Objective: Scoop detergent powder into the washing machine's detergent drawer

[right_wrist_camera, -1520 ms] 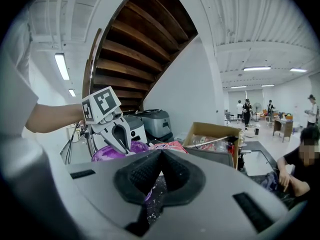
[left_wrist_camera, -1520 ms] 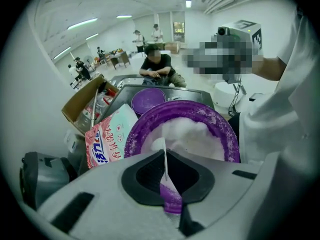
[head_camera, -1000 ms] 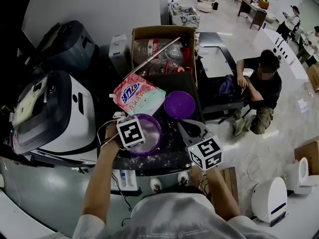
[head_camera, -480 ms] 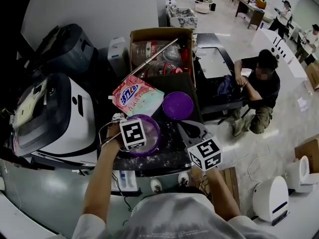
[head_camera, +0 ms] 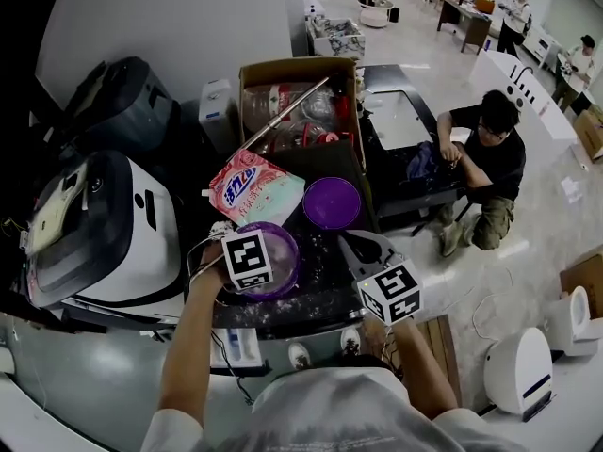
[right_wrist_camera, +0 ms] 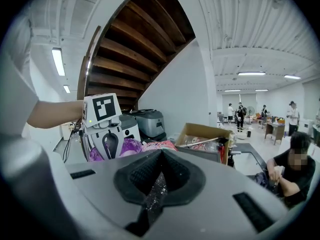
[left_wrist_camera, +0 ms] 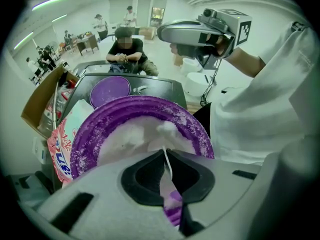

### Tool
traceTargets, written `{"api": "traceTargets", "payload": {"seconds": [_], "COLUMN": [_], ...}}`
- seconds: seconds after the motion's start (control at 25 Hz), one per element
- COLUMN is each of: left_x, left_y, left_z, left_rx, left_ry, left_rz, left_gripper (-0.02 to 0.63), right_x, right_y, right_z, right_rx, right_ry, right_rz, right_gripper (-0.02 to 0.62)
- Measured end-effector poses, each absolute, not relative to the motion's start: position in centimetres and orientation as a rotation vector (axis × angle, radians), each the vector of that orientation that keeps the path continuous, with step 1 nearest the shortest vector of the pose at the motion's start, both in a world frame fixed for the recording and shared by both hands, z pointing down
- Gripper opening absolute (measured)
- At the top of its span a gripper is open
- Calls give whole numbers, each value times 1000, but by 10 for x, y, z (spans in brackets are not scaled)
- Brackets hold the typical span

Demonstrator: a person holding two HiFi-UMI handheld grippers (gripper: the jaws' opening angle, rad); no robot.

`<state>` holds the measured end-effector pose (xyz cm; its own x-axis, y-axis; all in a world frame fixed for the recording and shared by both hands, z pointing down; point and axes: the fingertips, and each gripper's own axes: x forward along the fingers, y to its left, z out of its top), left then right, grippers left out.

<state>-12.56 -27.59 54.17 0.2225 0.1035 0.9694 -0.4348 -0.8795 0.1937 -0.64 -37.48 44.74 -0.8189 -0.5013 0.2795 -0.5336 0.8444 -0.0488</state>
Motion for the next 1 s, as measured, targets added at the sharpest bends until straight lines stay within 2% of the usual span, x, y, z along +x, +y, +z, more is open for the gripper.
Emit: {"api": "traceTargets", "payload": {"seconds": [0.48,1.0], "left_x": [-125,-122], "left_y": [-271,-253], "left_z": [523,503], "left_rx": [2100,2163], "left_ry": [-324,-339], "left_rz": [1533,1208], "left_gripper": [15,15], "right_x": [1,-31], "right_y": [-384,-384], "right_z": [436,415], "right_rx": [805,653], "right_ry": [-2787,-2845], "right_rz": [150,41], "right_gripper": [5,5]}}
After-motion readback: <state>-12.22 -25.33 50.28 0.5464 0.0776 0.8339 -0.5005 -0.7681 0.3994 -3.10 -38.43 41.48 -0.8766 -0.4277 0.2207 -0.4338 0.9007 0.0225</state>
